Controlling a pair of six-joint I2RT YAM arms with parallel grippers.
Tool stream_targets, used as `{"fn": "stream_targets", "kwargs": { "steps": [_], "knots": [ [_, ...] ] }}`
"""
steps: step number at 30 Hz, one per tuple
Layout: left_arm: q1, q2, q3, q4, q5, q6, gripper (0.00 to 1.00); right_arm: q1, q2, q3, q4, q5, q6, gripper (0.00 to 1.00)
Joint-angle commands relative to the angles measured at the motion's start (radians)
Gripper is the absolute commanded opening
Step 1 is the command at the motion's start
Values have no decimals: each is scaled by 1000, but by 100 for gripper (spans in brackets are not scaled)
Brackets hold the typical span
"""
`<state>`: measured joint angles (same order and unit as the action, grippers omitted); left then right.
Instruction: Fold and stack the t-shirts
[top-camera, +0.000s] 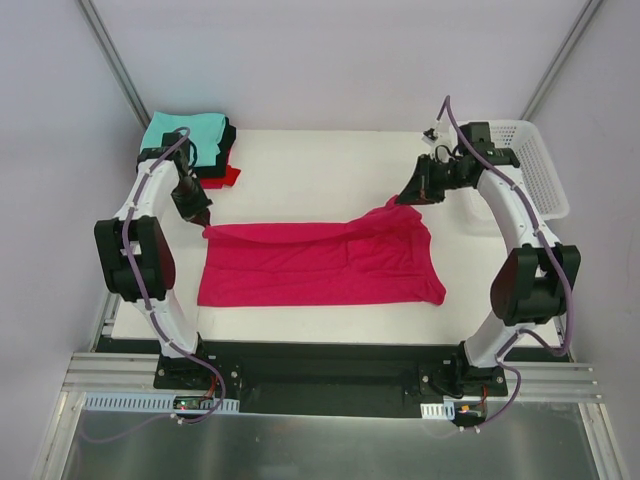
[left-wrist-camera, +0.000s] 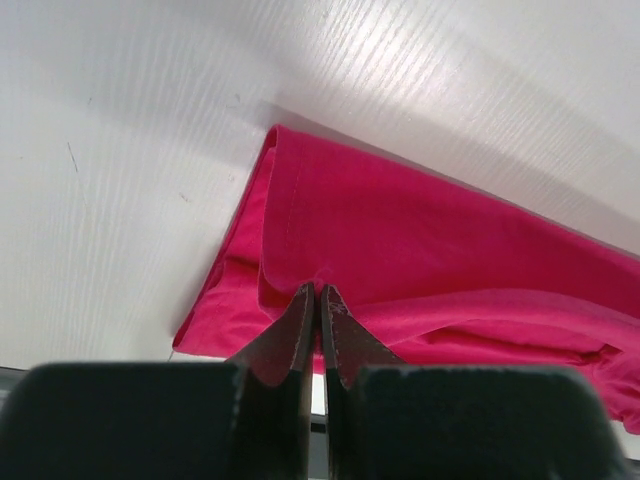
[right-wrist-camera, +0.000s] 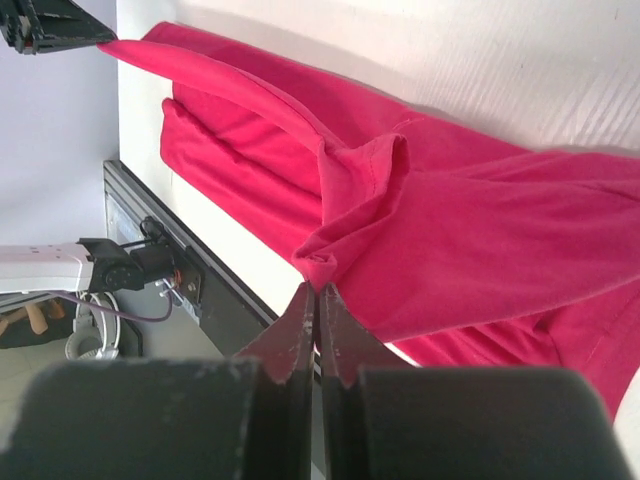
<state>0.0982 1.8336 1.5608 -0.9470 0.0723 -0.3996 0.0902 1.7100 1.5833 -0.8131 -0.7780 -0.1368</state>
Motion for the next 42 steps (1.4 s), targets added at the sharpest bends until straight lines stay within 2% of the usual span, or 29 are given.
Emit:
{"fn": "stream_targets", "kwargs": {
  "steps": [1,10,16,28,31,42],
  "knots": [
    [0,-89,-53,5,-11,24,0,6,-95,-52,-12,17,-33,1],
    [0,-137,-128,36,-20,33,0,23,-185,-167,-32,37,-67,1],
    [0,-135,-173,65,-20,33,0,49,-208,-259,-58,103,-92,1],
    [0,-131,-194,74,-68,38,0,129,-138,-312,-141,258,-110,1],
    [0,-126,-196,74,-68,36,0,152,-95,-299,-176,351,-113,1],
    [1,-117,-226,79,-103,36,0,229,6,-313,-166,444,-98,1]
  ]
}}
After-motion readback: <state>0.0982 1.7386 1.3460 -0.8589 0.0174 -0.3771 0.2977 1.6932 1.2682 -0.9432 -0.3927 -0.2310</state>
